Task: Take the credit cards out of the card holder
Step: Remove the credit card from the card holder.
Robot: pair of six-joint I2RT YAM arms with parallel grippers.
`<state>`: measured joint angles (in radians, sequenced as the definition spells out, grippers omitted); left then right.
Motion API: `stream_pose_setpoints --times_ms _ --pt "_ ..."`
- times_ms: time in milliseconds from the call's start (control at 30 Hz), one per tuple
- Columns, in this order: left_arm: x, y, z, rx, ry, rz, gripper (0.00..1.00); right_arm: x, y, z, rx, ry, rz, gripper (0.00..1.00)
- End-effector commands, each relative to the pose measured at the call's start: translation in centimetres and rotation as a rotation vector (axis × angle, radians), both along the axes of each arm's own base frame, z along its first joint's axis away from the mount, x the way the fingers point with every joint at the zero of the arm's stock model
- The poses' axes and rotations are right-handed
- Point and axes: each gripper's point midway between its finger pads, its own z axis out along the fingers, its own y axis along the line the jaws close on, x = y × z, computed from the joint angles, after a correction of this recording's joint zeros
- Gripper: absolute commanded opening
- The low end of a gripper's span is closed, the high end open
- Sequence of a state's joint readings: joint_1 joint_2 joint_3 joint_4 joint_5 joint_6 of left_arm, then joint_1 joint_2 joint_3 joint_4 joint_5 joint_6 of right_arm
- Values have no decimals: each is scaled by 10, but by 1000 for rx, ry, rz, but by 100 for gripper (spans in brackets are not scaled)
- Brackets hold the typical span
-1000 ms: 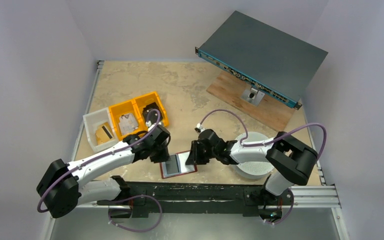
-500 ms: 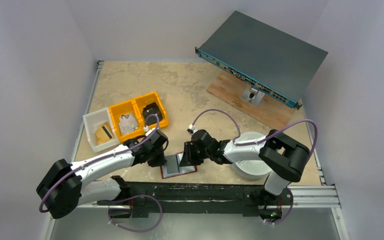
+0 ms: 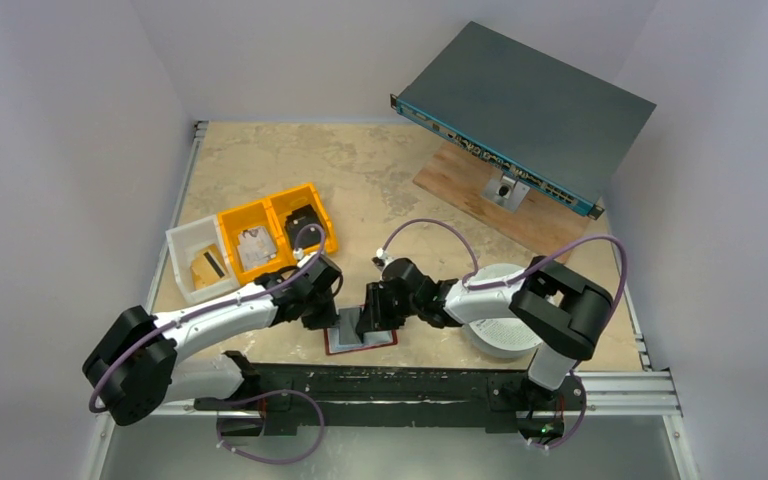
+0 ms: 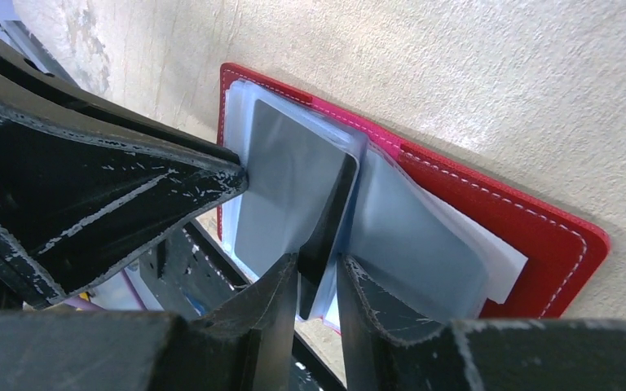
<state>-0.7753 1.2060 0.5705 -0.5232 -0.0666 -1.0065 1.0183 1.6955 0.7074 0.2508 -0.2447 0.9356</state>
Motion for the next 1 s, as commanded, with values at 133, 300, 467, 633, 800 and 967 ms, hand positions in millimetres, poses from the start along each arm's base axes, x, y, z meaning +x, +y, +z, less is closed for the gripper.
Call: stream_pose_setpoints --times_ms 133,300,467,633,800,967 --pt "-19 7 -26 61 83 4 8 -3 10 2 67 29 10 28" --pt "-27 12 -37 73 119 29 8 -1 6 3 116 55 -12 27" --pt "-33 14 -44 75 154 62 1 0 1 8 179 77 -31 13" --pt "-36 20 -47 108 181 96 0 1 -1 8 194 86 -43 3" --pt "-43 33 -53 162 211 146 0 6 -12 0 145 85 -84 1" --pt "-46 41 -57 150 223 193 0 8 -24 -6 91 64 -110 5"
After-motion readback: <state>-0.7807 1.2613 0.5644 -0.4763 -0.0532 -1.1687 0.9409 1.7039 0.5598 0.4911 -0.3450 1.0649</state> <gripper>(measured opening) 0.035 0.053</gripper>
